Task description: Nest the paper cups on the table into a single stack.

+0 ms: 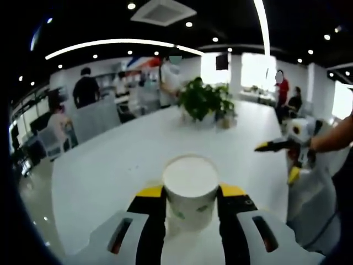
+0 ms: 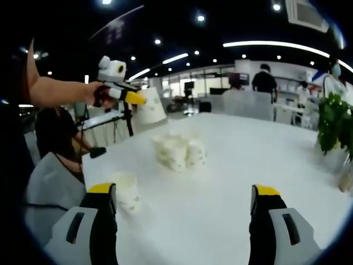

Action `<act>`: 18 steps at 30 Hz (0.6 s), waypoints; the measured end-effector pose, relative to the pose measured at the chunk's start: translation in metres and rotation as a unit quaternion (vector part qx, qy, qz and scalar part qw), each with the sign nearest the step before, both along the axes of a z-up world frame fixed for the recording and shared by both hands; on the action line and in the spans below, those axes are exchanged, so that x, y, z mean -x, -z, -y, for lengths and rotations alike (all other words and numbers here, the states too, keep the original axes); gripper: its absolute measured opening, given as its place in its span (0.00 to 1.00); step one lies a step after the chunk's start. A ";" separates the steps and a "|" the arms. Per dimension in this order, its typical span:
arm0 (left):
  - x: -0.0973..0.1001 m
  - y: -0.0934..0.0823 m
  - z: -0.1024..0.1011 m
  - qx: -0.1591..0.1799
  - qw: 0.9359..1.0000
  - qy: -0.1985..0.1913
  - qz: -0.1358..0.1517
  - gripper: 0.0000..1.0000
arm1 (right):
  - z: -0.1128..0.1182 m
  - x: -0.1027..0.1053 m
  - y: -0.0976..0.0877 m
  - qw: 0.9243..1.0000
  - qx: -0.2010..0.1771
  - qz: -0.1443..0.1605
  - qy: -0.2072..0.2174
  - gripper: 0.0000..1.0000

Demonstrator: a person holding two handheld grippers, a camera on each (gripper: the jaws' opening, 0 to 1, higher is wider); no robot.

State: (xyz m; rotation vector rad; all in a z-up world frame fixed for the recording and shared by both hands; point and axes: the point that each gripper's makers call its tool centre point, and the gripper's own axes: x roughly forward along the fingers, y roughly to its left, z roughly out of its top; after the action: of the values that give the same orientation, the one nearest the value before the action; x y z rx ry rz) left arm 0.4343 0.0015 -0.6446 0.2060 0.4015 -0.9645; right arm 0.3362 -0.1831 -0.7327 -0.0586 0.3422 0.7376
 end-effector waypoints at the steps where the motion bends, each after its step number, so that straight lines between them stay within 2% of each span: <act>1: 0.001 -0.001 0.001 0.000 1.000 0.001 0.001 0.34 | -0.001 0.000 -0.001 1.000 0.000 0.000 -0.002 1.00; 8: 0.012 -0.009 0.010 0.006 1.000 0.020 0.008 0.34 | -0.009 0.000 -0.011 1.000 -0.002 0.007 -0.016 0.99; 18: 0.031 -0.020 0.026 0.020 0.998 0.050 0.013 0.34 | -0.026 -0.001 -0.039 0.999 -0.012 0.028 -0.045 0.95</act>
State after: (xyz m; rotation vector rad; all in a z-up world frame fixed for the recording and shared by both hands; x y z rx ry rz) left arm 0.4035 -0.0243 -0.6242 0.2033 0.3502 -1.0668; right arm 0.3370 -0.1570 -0.6942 -0.0729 0.2782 0.8270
